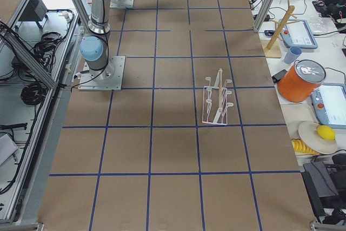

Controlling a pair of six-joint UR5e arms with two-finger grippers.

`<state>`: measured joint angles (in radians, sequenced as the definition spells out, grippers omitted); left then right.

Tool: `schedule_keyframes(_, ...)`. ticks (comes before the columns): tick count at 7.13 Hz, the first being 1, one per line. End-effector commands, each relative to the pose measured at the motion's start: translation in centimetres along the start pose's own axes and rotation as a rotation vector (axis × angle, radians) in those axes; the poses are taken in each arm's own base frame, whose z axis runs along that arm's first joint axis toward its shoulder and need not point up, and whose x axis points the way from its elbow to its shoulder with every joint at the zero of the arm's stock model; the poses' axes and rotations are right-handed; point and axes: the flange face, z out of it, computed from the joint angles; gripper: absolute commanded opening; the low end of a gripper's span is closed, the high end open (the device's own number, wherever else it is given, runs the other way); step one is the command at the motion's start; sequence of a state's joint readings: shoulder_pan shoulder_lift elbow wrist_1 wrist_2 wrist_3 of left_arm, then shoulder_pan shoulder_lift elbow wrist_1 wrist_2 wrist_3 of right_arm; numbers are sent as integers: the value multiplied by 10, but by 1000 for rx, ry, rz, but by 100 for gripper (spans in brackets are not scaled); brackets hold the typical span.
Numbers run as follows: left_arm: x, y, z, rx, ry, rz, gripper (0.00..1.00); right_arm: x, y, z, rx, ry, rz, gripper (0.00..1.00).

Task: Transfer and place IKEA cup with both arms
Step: 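Carry the cup toward the left gripper while the left arm swings to meet it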

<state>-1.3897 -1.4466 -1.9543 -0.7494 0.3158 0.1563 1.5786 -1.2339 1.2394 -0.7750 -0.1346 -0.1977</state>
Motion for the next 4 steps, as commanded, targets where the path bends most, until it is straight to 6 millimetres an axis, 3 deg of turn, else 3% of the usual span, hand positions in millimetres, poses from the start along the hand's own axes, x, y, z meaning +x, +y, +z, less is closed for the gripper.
schedule_keyframes(1, 7, -9, -4, 15, 0, 32, 100, 0, 5, 2, -4, 2, 10, 37)
schedule_keyframes(4, 7, -27, -31, 81, 54, 59, 100, 4, 11, 20, -30, 15, 30, 38)
